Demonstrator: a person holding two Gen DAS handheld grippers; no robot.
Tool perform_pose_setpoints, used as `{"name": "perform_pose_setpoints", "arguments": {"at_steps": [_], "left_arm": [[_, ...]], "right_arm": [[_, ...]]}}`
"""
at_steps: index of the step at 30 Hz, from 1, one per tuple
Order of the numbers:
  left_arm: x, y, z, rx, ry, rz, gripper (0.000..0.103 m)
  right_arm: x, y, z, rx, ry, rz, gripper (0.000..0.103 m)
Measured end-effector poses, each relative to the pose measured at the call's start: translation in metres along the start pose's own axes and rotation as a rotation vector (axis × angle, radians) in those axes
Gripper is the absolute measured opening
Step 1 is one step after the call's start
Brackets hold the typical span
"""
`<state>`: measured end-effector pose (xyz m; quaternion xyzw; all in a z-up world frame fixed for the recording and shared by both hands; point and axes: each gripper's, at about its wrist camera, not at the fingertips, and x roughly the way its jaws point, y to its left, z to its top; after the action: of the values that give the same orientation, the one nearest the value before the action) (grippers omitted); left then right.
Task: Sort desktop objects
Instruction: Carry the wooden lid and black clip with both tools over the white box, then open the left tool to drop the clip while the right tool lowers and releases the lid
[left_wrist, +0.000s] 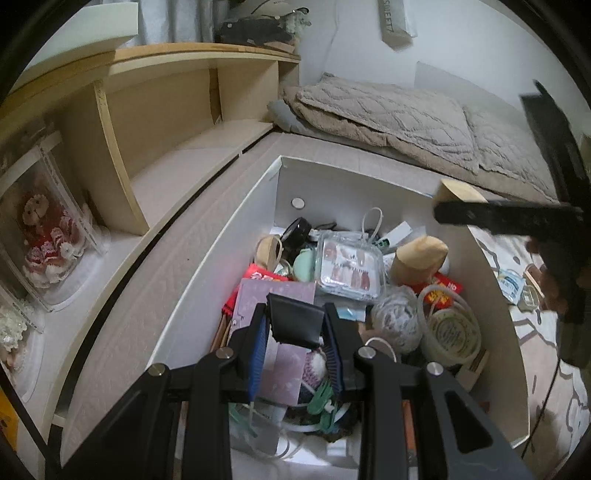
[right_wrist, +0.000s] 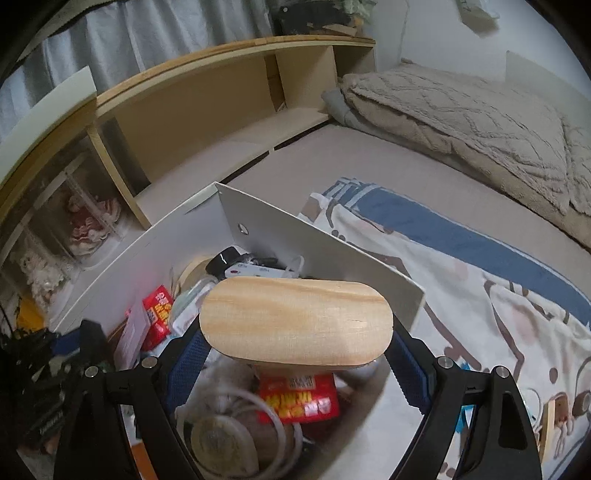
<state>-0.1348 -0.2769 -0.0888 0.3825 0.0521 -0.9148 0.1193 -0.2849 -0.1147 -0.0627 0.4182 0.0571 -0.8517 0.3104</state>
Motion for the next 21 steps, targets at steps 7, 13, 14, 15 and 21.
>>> {"name": "perform_pose_setpoints", "arguments": {"at_steps": [7, 13, 14, 15, 21], "left_arm": [[0.004, 0.002, -0.006, 0.017, 0.038, -0.002, 0.029], [0.005, 0.001, -0.01, 0.011, 0.053, -0.014, 0.029], [0.005, 0.0, -0.01, 0.011, 0.053, -0.018, 0.029], [0.005, 0.0, -0.01, 0.01, 0.053, -0.021, 0.029], [0.002, -0.001, -0.008, -0.003, 0.039, -0.045, 0.055]], "right_arm": [[0.018, 0.016, 0.014, -0.033, -0.007, -0.035, 0.089], [0.039, 0.027, 0.02, -0.081, 0.062, -0.044, 0.089], [0.043, 0.029, 0.02, -0.089, 0.076, -0.036, 0.089], [0.047, 0.03, 0.02, -0.098, 0.092, -0.025, 0.089], [0.063, 0.032, 0.022, -0.108, 0.133, -0.058, 0.089]]}}
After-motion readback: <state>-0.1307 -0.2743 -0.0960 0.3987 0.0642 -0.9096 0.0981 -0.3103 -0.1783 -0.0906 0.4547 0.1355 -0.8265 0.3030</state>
